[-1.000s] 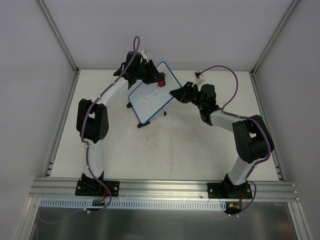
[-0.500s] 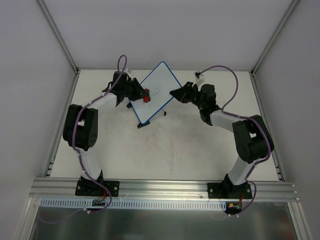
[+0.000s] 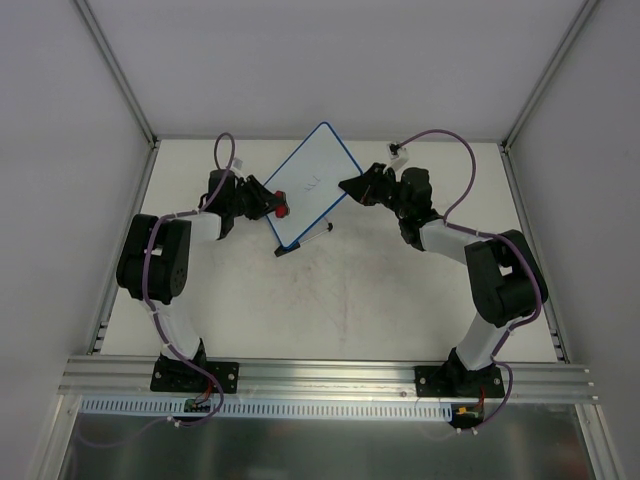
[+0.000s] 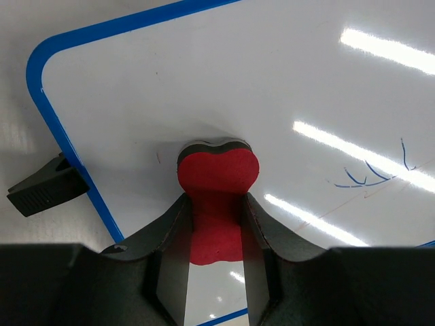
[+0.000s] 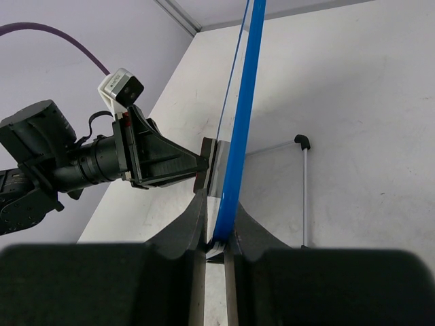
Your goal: Erase the whiteboard
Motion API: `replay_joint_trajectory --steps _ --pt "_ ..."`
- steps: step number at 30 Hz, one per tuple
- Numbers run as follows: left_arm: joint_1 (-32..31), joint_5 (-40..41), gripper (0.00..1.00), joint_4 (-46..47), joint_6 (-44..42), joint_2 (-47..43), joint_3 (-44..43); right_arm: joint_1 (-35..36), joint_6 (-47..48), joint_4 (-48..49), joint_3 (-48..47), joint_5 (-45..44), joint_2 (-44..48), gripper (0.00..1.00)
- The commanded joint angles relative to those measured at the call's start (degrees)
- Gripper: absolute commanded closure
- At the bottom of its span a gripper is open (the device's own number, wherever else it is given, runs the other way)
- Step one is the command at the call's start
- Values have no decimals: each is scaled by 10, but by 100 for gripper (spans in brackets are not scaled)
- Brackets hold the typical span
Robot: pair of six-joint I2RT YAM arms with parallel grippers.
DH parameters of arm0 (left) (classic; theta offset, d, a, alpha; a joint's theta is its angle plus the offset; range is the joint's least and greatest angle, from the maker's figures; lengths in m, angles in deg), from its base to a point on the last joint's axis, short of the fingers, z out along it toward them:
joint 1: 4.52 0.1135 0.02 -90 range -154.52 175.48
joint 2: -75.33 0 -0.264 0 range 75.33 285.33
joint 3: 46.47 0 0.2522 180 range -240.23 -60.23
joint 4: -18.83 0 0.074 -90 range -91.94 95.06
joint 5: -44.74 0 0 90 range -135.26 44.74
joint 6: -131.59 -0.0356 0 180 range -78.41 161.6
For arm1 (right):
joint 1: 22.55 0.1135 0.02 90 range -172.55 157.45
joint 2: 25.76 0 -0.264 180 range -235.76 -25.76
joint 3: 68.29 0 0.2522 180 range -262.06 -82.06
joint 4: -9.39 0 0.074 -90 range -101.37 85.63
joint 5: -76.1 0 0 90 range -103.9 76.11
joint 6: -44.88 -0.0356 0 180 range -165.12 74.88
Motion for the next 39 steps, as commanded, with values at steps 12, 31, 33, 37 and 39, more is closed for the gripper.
replay_joint_trajectory --steps 12,31,33,37,39 --pt "-157 34 100 -296 -59 92 -268 29 80 -21 -13 61 -11 100" --pt "-170 -24 100 -466 -268 205 -599 29 83 -22 -15 66 -13 100" --pt "-171 -39 100 -472 -283 209 -623 29 82 -22 -15 65 -14 100" --pt "-170 -51 100 -491 -309 214 -642 29 81 -22 -16 66 -16 100" --pt "-171 -63 100 -498 -311 217 -643 30 81 -22 -17 67 -17 100"
